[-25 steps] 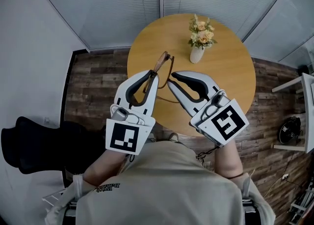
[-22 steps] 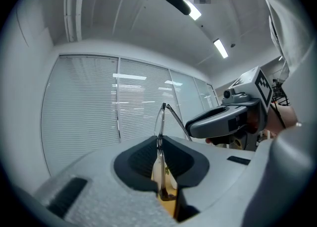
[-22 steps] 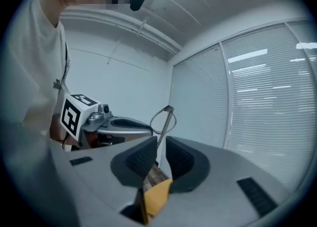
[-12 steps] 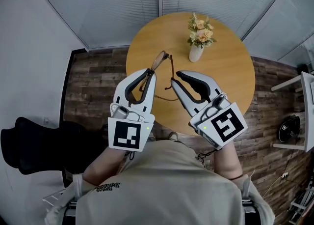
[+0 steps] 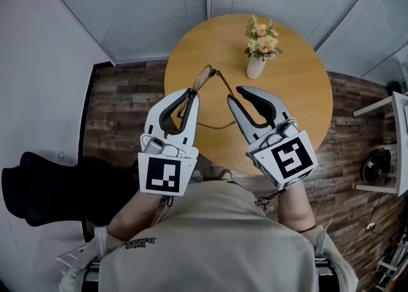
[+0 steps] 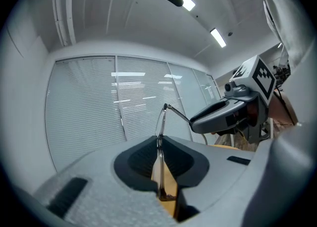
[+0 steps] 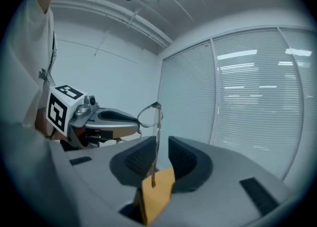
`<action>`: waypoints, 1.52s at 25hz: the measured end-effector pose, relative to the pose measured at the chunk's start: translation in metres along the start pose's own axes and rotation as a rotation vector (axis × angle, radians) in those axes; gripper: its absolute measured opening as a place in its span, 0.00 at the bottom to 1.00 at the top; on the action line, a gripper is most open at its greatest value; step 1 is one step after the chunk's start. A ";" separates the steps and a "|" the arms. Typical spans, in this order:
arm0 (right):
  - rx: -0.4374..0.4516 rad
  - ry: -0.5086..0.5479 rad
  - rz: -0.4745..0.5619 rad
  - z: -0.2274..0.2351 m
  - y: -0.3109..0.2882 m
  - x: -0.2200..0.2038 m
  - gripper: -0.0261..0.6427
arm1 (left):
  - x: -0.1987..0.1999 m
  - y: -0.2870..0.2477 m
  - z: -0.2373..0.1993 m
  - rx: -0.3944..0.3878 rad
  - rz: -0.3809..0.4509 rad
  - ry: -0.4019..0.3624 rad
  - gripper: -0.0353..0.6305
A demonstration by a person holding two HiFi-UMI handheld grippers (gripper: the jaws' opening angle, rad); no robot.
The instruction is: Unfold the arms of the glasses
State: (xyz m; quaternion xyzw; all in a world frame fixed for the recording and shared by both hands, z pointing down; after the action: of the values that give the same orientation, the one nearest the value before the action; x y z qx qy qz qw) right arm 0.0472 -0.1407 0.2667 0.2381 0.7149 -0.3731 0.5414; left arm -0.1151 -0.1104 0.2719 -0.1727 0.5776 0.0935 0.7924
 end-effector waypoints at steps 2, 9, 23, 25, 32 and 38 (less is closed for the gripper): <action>-0.046 0.022 0.008 0.010 0.006 0.004 0.15 | 0.000 0.001 -0.002 0.001 -0.007 -0.011 0.12; -0.133 0.129 0.032 0.024 0.019 0.020 0.18 | 0.003 0.000 0.005 -0.035 0.001 -0.012 0.12; -0.157 0.159 0.173 0.036 0.055 0.064 0.18 | 0.020 0.007 -0.049 0.076 0.100 0.104 0.12; -0.197 0.153 0.218 0.041 0.062 0.074 0.18 | 0.031 0.012 -0.057 0.099 0.137 0.096 0.12; -0.313 -0.042 0.398 0.055 0.093 0.087 0.13 | 0.058 0.025 -0.069 0.116 0.246 0.072 0.12; -0.338 -0.089 0.437 0.043 0.106 0.073 0.11 | 0.062 0.039 -0.065 0.133 0.272 0.036 0.12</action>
State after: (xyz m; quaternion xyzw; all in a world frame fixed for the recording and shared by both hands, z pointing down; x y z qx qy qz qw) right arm 0.1294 -0.1148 0.1619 0.2764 0.6743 -0.1330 0.6718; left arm -0.1669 -0.1021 0.1889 -0.0418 0.6148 0.1581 0.7715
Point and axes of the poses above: the fingertips, and each gripper's own axes: y backward along the fingers, z to its right, x out of its top, the point moved 8 cm from there along y, backward along the fingers, and after that the axes turned 8 degrees about -z, right-handed, at the moved point
